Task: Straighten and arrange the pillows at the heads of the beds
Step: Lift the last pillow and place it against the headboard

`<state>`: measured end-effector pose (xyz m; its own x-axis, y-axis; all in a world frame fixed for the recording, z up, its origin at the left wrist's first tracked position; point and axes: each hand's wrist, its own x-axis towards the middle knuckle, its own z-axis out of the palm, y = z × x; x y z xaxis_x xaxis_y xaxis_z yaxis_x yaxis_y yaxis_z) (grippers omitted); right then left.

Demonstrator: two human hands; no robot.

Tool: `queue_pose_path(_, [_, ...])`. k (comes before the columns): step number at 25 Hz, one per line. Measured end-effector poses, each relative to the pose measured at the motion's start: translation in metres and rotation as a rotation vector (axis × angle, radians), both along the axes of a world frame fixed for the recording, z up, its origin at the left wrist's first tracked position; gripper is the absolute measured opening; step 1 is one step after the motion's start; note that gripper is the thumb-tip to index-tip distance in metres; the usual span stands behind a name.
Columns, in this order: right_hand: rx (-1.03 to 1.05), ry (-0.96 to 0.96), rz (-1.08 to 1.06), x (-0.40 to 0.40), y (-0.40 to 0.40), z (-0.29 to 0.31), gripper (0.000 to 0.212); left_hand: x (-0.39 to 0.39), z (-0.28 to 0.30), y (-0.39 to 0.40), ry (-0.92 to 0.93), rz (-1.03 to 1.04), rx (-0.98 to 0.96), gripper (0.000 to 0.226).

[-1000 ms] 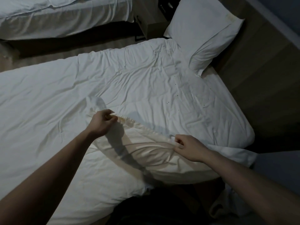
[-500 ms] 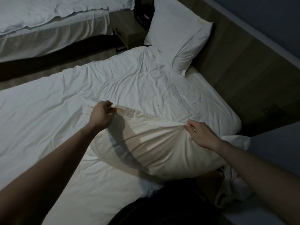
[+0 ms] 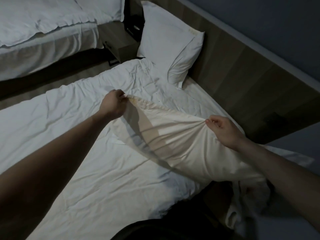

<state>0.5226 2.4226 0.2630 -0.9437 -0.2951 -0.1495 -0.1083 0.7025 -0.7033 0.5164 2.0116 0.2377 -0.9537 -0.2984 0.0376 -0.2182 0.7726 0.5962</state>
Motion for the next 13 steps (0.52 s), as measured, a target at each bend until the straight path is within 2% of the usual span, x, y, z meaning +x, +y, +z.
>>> queue_pose_path(4, [-0.116,0.007,-0.078,-0.052,0.05,-0.001,0.053,-0.083,0.01,0.051,-0.009,-0.069,-0.016,0.017])
queue_pose_path(13, [-0.182,0.0,-0.253,-0.151,0.13,-0.018,0.045,-0.256,0.008,0.157,-0.041,-0.185,-0.09,0.022])
